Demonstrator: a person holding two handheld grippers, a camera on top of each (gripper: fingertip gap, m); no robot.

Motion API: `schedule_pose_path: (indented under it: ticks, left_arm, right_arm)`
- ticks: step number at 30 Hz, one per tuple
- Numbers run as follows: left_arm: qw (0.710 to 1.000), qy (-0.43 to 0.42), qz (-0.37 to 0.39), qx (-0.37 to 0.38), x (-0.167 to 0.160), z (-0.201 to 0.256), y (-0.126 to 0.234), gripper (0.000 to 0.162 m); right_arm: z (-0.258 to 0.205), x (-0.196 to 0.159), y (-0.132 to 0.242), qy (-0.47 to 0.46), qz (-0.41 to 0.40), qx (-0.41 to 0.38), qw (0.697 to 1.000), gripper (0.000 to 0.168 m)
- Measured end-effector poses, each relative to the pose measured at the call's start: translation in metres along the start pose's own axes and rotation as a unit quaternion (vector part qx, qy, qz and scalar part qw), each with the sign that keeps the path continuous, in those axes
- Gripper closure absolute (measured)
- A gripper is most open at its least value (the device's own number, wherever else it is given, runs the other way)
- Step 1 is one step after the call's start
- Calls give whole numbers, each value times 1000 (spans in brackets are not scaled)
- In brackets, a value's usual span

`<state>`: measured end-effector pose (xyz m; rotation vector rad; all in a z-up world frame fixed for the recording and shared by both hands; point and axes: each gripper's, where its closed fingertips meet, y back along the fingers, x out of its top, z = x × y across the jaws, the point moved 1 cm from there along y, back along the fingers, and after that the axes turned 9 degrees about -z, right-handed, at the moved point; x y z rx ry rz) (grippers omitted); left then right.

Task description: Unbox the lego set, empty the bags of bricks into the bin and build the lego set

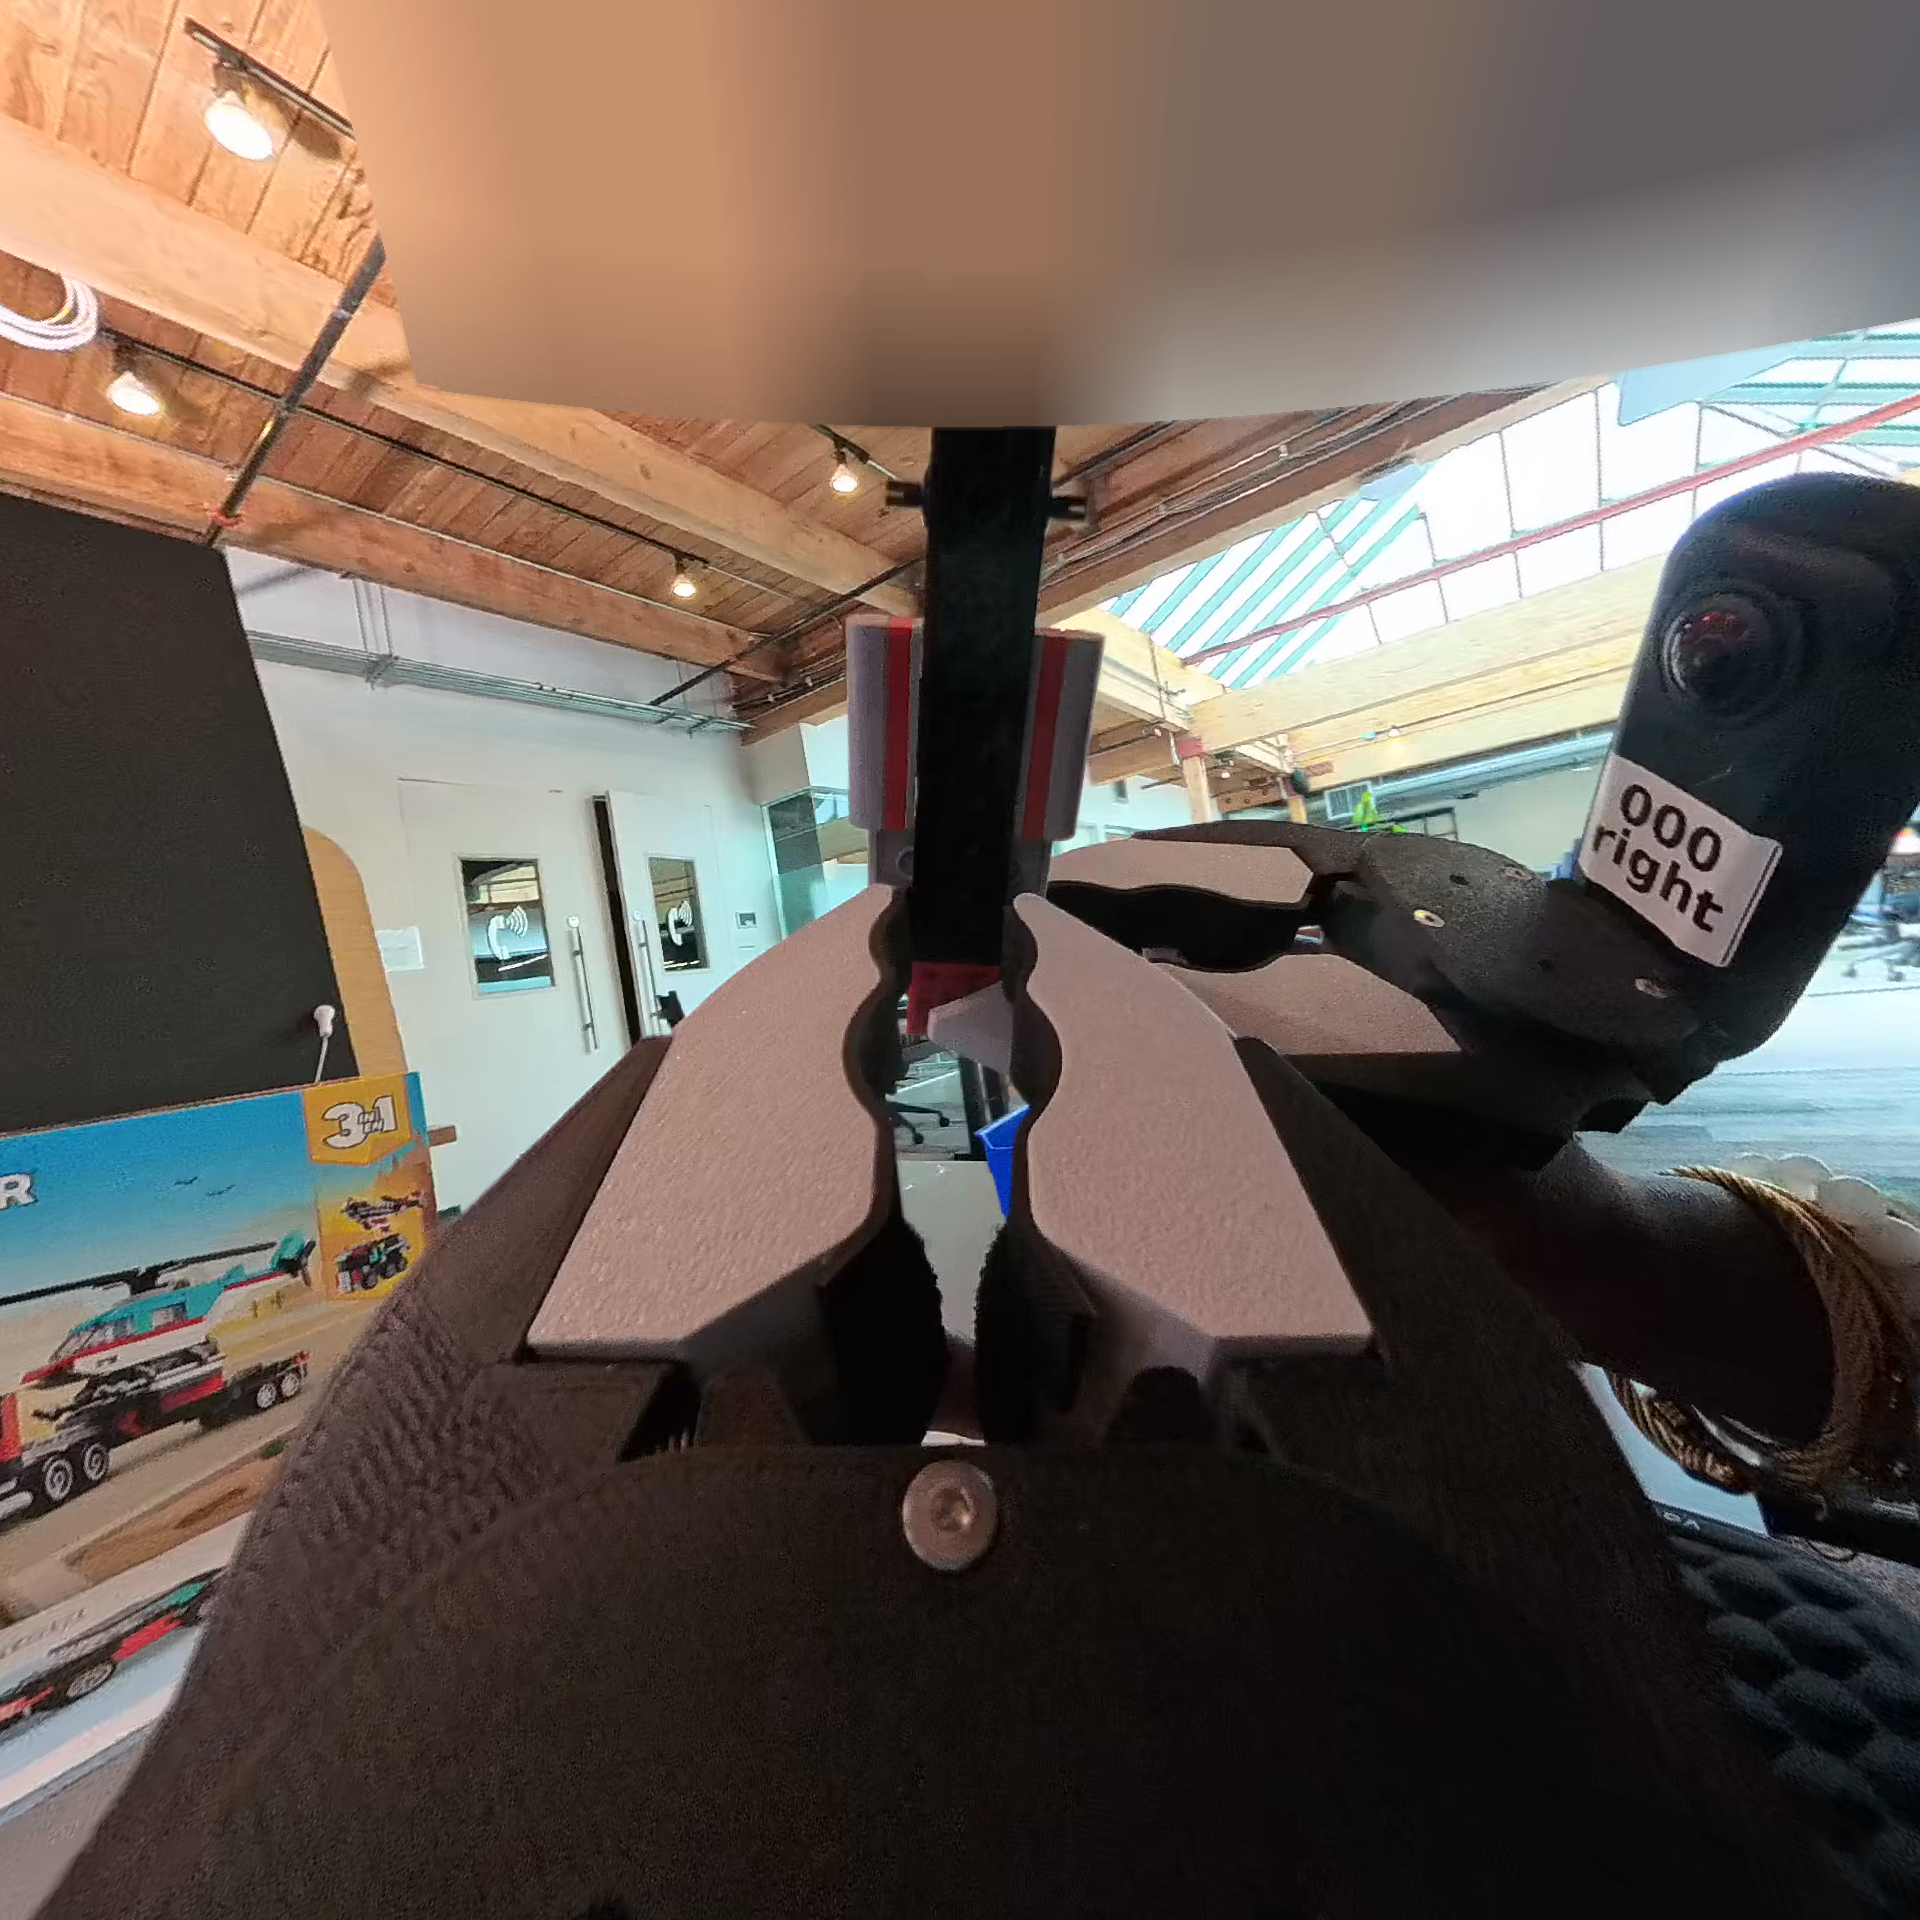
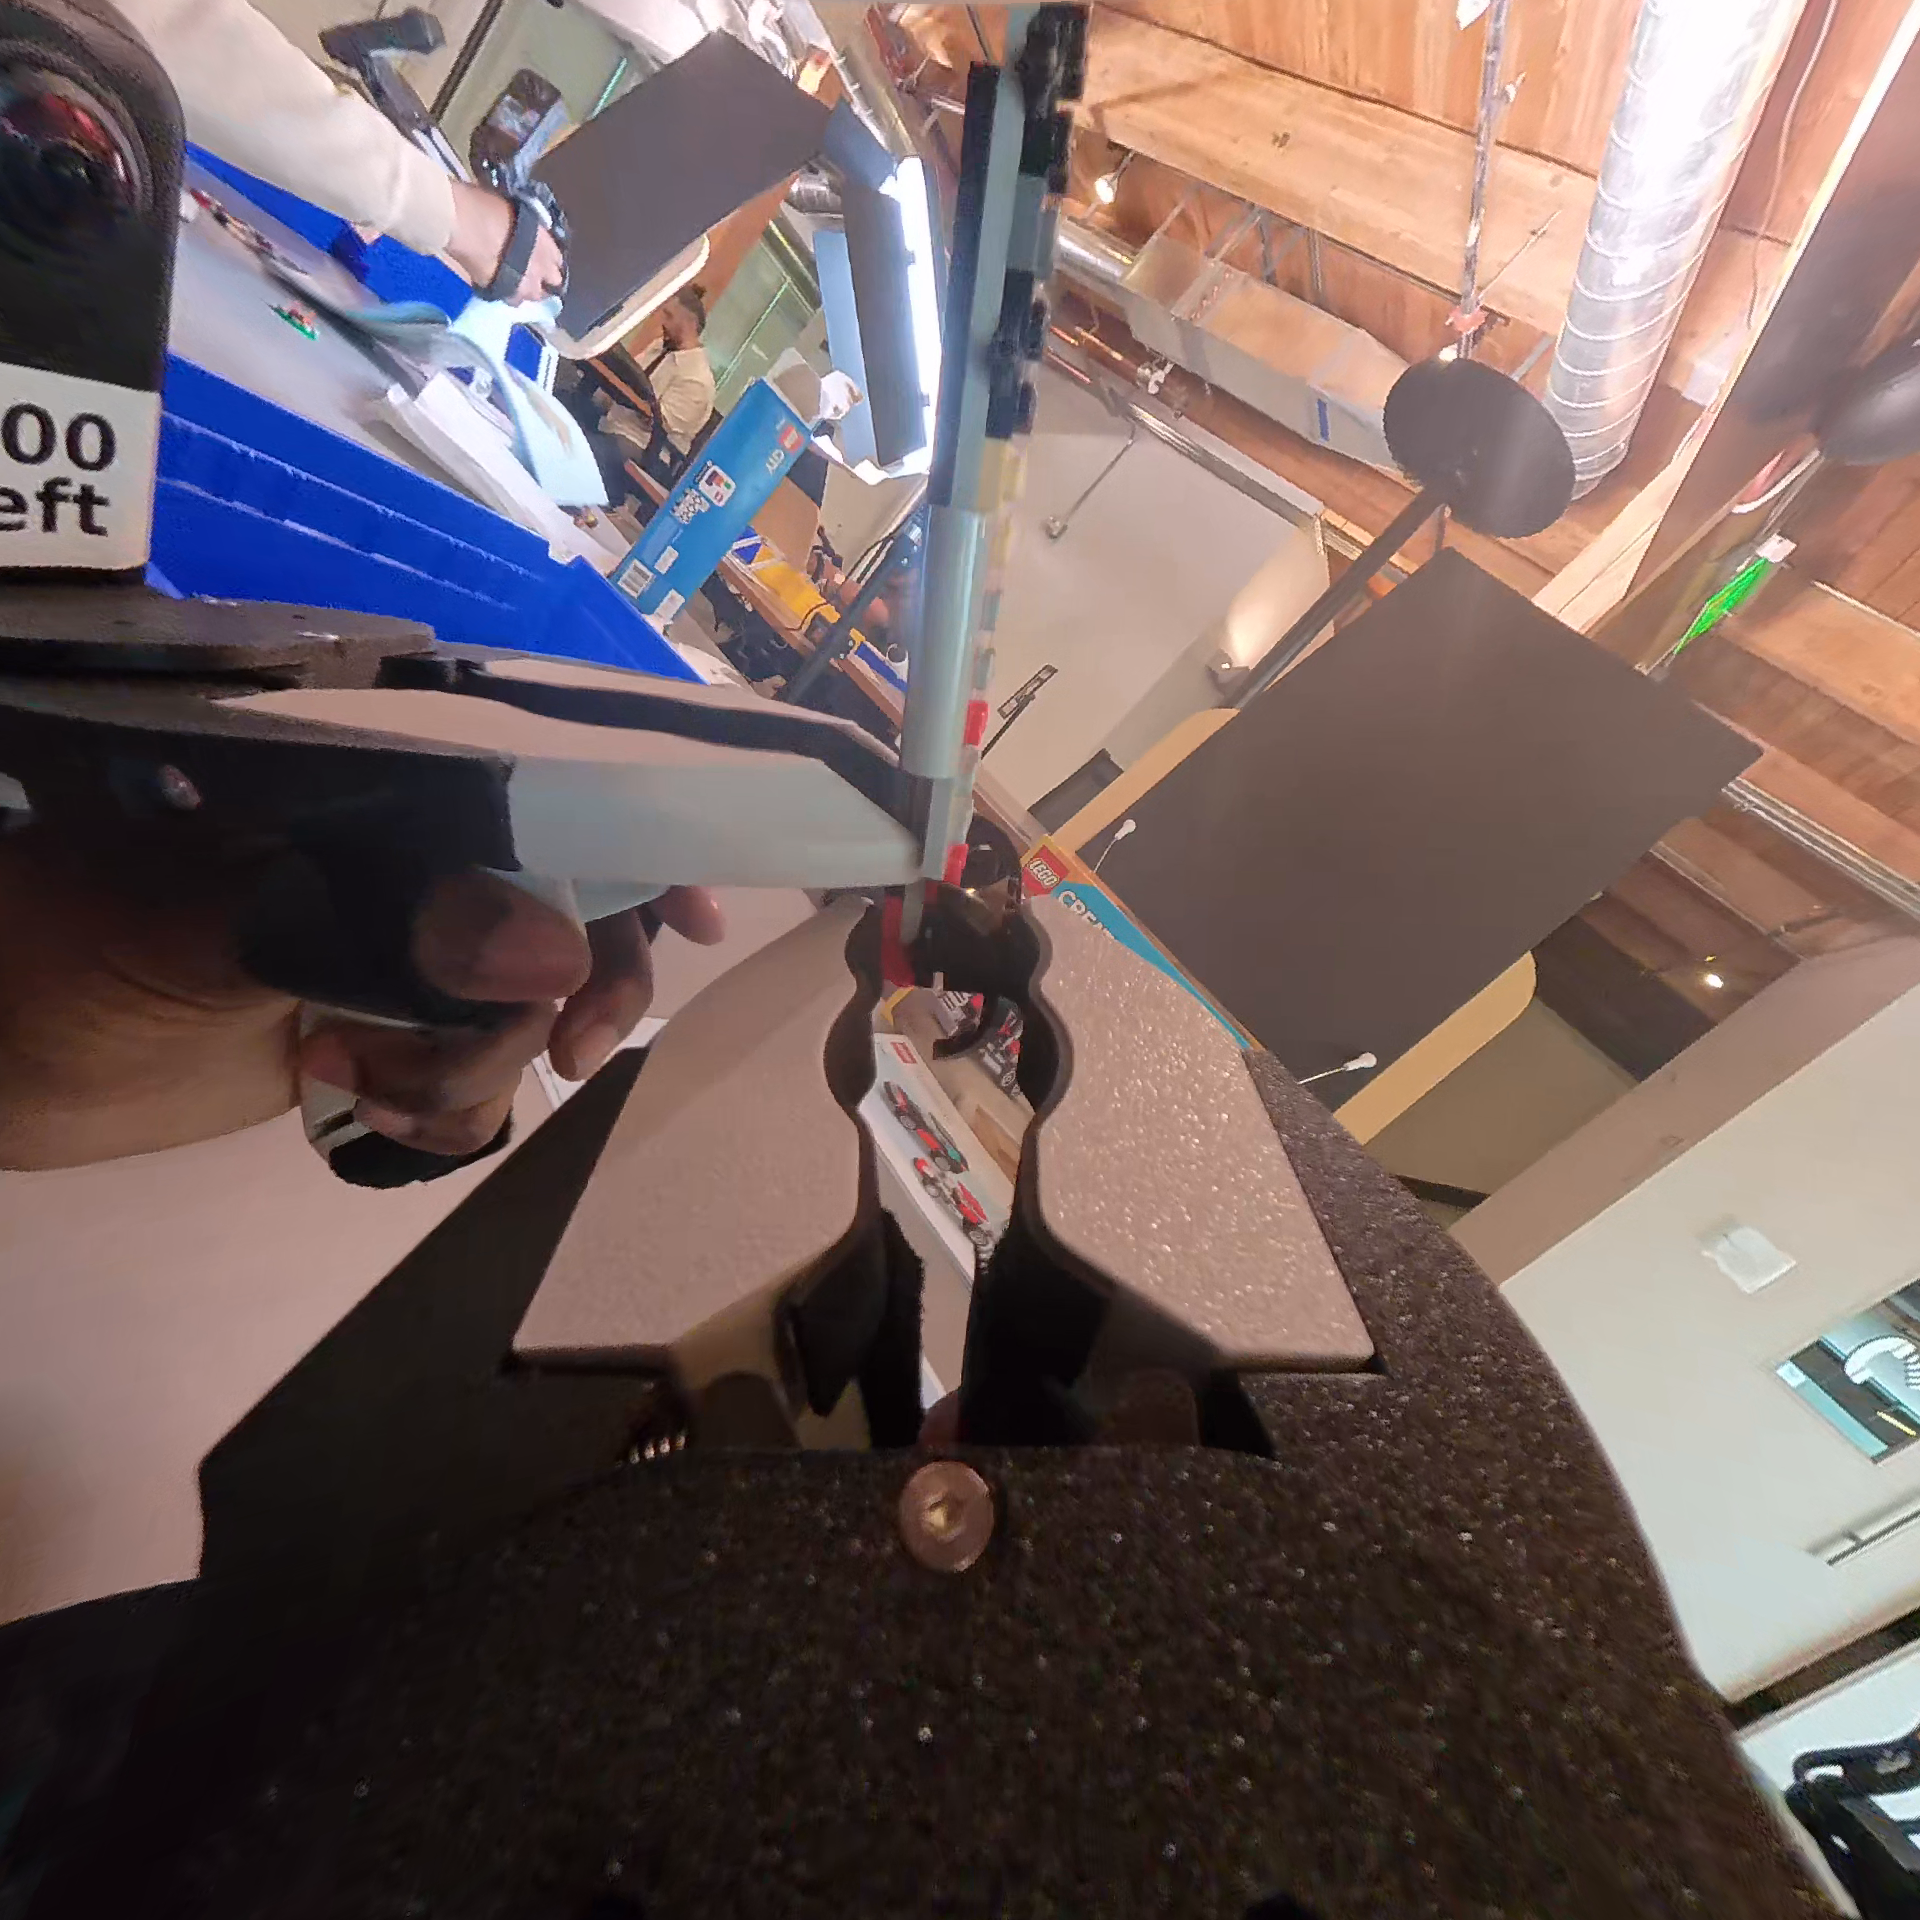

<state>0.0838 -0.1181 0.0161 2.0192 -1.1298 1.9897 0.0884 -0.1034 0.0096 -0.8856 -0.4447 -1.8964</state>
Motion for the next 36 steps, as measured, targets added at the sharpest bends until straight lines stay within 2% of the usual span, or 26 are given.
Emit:
schedule_pose_path:
  ticks: [12,16,22,32,36]
  left_arm:
    - [1000,15,7,7,0,-1,2,146]
    - [1000,4,10,-9,2,3,2,146]
    - [999,-2,28,-22,7,6,2,146]
    - [999,18,33,3,5,0,3,146]
    - [996,73,35,28,-2,-12,7,146]
  right_arm:
    - [-1,1,0,2,5,21,1000,145]
    - [-1,3,4,24,28,-7,999,144]
    - [0,8,7,-14,53,-3,999,144]
    - [-2,6,0,-21,38,21,999,145]
    - [-6,0,-12,-4,1,28,1000,145]
